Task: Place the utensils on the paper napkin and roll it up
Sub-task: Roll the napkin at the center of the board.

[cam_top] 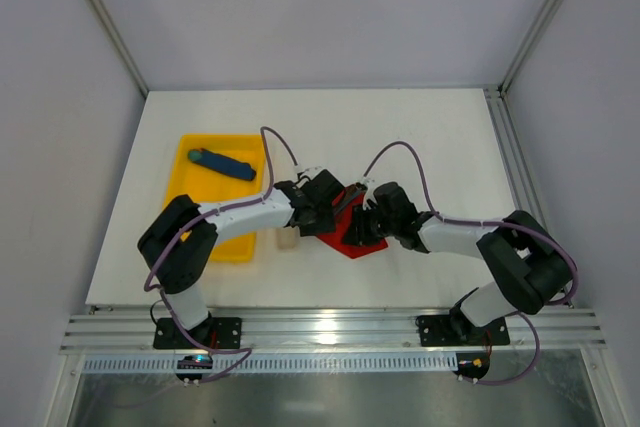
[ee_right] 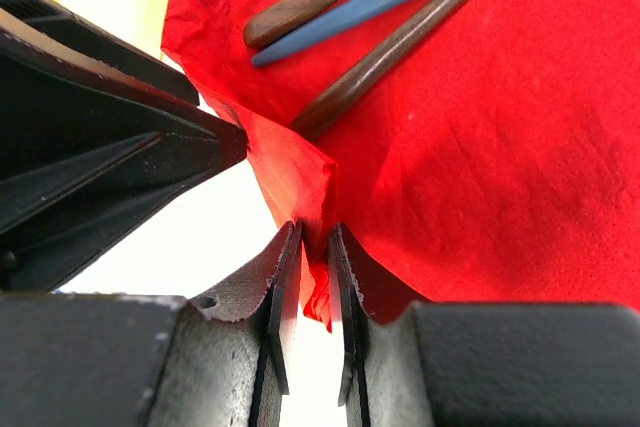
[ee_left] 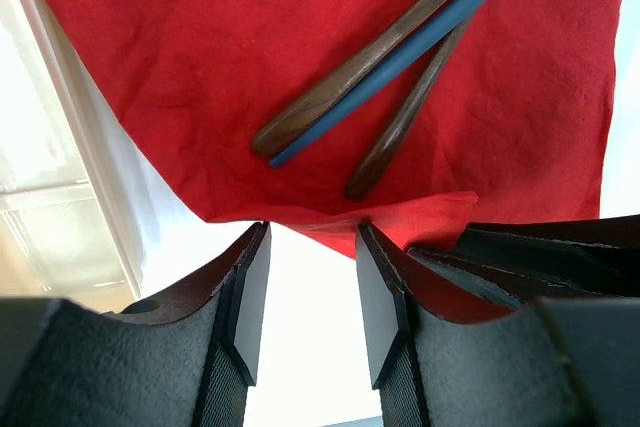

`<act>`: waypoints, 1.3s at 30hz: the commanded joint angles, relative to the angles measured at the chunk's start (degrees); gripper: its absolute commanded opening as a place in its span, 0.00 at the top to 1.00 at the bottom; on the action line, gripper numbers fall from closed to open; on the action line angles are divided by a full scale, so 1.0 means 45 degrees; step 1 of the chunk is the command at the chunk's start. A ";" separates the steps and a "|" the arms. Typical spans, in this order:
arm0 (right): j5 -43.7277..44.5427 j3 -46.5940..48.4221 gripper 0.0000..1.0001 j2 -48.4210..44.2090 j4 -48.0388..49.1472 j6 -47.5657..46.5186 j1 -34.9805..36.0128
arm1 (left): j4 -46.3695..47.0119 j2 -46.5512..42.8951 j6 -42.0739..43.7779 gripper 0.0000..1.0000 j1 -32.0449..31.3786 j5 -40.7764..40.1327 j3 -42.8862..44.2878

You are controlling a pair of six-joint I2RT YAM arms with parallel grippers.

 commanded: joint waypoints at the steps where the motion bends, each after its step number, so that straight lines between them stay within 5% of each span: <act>1: 0.0115 0.0519 0.76 0.0006 0.0347 -0.0221 -0.0028 | -0.0136 -0.0319 0.0171 0.57 0.0045 -0.0459 0.0329; 25: 0.0954 0.1085 0.67 -0.0990 -0.1645 -0.0768 -0.0028 | -0.0019 0.0325 -0.0200 0.60 0.0299 -0.0537 -0.0062; 39: 0.0096 0.0948 0.78 -0.1987 -0.1256 0.0032 0.0185 | -0.0098 0.0521 -0.0454 0.60 0.0378 -0.0479 -0.0023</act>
